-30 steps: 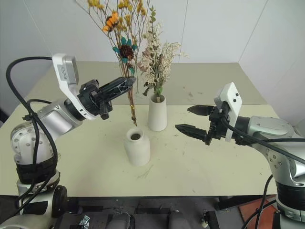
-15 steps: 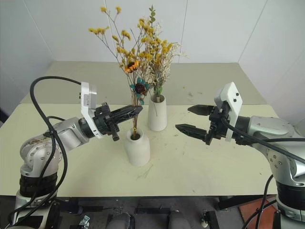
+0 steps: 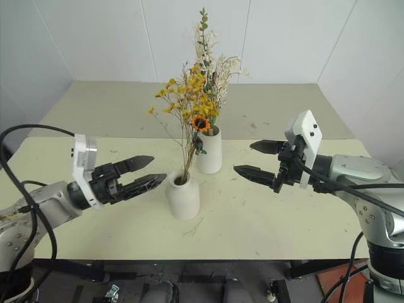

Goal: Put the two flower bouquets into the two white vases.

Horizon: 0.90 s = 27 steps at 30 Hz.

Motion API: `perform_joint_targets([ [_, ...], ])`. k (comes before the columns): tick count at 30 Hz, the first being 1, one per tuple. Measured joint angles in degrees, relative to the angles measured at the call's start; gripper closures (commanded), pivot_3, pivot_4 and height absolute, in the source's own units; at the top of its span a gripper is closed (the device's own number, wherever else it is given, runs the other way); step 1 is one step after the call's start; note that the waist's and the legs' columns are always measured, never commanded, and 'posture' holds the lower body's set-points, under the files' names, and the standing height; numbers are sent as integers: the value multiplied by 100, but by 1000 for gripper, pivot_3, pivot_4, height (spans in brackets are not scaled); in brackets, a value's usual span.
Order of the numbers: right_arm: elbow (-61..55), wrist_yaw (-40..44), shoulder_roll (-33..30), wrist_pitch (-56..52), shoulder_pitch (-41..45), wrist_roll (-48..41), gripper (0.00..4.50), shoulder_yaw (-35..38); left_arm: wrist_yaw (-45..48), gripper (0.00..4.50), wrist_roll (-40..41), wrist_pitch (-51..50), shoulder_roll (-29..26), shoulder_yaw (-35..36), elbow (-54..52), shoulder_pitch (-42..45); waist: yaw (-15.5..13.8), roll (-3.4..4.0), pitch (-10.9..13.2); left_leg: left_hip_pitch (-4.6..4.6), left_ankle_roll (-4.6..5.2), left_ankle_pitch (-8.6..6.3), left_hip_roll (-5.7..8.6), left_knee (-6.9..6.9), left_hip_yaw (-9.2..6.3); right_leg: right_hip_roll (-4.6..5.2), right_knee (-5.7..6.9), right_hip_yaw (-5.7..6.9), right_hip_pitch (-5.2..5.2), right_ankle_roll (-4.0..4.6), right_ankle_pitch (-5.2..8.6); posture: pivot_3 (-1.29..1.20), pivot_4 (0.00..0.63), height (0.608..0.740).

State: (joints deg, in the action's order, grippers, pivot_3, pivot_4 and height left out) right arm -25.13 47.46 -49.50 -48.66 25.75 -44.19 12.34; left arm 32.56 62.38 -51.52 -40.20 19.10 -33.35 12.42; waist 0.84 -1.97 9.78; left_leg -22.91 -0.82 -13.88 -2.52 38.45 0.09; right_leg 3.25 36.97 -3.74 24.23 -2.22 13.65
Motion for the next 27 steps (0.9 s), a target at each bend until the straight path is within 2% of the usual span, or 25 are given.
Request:
perform_joint_targets([
  [6, 103, 101, 0, 28, 6, 28, 0, -74, 504, 230, 98, 62, -698, 653, -74, -546, -6, 0, 0, 4, 0, 0, 1, 0, 3, 1, 0, 0, -2, 2, 1, 0, 150, 740],
  [16, 277, 316, -80, 97, 7, 153, 0, -131, 1885, 230, -287, 496, -1617, 1560, 214, -1272, 3, 1, 0, 3, 0, 0, -2, -5, 9, 0, -5, 0, 2, 4, 2, 0, 150, 740],
  [27, 271, 380, -129, 103, -82, 236, 0, -129, 2148, 230, -412, 537, -1660, 1571, 276, -1291, 2, 1, 0, 3, 0, 0, -5, -6, 9, -1, -4, 0, 2, 4, 2, 0, 150, 740],
])
